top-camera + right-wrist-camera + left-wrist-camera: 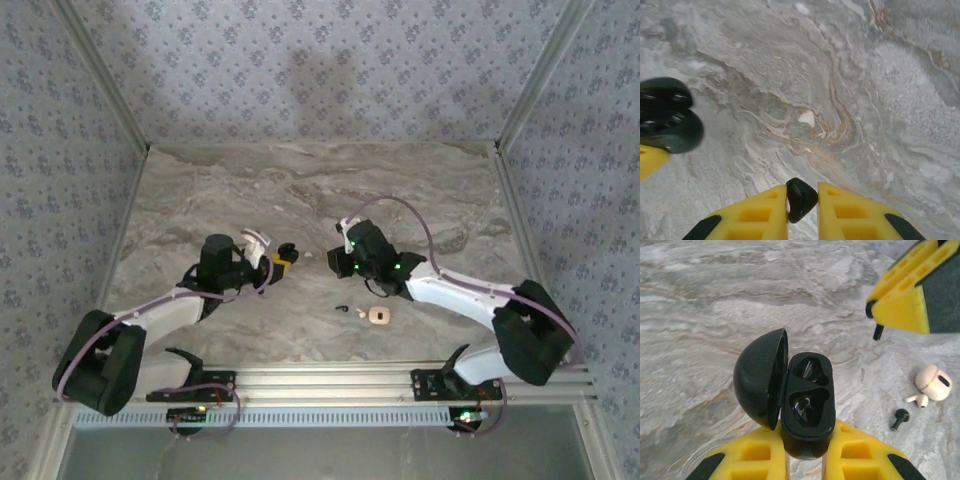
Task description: Insert wireless bluetooth earbuds into charging case
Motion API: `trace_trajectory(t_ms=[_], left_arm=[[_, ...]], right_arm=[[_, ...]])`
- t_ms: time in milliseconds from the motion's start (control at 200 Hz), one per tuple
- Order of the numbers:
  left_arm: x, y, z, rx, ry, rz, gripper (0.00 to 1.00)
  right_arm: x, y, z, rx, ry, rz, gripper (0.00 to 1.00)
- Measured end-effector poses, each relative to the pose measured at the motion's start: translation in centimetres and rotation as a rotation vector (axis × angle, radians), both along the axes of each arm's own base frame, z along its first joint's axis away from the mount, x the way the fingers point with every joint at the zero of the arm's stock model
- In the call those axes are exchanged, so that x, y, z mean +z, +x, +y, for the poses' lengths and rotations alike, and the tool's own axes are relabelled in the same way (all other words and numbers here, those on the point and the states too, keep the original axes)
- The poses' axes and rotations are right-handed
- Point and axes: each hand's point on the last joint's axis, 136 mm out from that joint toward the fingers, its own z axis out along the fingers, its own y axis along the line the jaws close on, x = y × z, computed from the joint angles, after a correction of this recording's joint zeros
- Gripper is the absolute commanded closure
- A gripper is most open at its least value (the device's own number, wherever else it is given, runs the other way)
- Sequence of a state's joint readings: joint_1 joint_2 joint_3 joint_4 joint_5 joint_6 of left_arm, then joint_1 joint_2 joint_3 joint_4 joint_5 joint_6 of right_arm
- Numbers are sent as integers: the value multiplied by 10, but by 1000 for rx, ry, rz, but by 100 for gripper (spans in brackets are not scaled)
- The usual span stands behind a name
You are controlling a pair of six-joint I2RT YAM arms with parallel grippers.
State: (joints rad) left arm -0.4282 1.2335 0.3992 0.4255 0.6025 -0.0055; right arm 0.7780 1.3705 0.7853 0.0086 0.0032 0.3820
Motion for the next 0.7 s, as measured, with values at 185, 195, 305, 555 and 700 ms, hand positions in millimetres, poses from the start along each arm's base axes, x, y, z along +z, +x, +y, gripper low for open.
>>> trace_trajectory(t_ms=[185,195,305,555,700], left_arm=[[16,-13,-22,-145,-14,-76,89],[18,-13,-23,-152,-15,-82,89],[26,-14,-27,-191,-23,-118,89],[23,-21,-34,-246,-17,-98,89],[27,-20,-37,-264,-22,-102,89]], right_arm=[[26,-9,0,100,20,-93,79],[27,-9,0,107,21,-98,80],[40,-15,5,172,38,-145,80],[53,-29,20,314,40,-223,79],[63,-36,30,385,39,-268,79]])
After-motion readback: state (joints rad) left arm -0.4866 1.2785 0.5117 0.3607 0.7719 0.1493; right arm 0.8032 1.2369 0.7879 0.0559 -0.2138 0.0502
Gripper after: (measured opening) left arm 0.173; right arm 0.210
